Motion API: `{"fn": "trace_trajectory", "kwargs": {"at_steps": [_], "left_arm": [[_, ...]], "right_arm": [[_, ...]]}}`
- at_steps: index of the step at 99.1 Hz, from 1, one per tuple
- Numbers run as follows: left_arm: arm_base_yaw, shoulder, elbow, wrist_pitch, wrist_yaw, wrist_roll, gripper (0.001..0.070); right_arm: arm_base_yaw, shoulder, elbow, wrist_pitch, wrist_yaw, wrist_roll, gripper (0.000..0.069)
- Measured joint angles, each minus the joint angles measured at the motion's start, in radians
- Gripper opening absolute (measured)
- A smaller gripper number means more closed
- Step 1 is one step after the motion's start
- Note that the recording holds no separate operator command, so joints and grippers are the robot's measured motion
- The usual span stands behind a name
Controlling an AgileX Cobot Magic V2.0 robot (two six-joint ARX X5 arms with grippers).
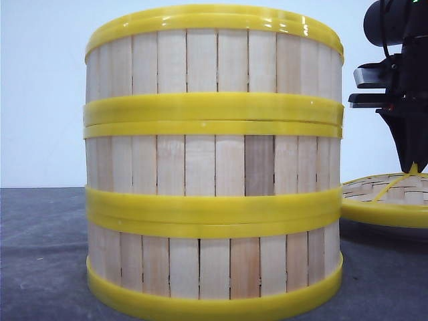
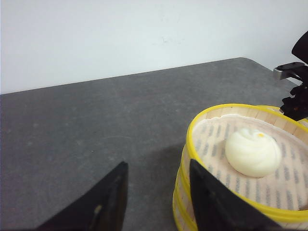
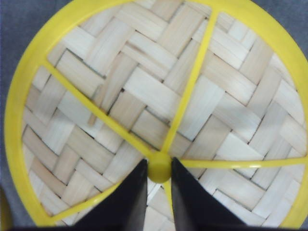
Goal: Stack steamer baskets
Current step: 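Reach the right gripper to the woven lid and grasp its yellow rim, then lift the lid with the right gripper and set it atop the stack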
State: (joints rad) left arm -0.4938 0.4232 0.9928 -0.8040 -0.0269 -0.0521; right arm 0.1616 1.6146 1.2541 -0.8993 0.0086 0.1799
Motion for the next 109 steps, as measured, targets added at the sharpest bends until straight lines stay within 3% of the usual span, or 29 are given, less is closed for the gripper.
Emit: {"fn": "trace_trajectory", "kwargs": {"at_steps": [24, 48, 67, 88, 109], "left_arm": [[0.000, 0.000, 0.000, 0.000, 0.000, 0.001, 0.0233], [0.000, 0.000, 0.000, 0.000, 0.000, 0.001, 0.0233], [0.000, 0.000, 0.000, 0.002, 0.000, 0.001, 0.0233], [0.000, 0.000, 0.000, 0.008, 0.000, 0.001, 0.0233], [0.000, 0.000, 0.000, 0.008, 0.000, 0.001, 0.0233]], "right_arm": [[0.001, -0.034, 0.000, -0.002, -0.010, -0.025, 0.0056], [0.002, -0.206, 0.067, -0.027, -0.019, -0.059, 0.0055], [0.011, -0.351, 0.159, -0.059, -0.137, -0.072, 0.0055], [0.089, -0.389, 0.319, -0.200, -0.239, -0.080, 0.0055], [0.247, -0.384, 0.393, -0.219, -0.248, -0.087, 0.0054]]}}
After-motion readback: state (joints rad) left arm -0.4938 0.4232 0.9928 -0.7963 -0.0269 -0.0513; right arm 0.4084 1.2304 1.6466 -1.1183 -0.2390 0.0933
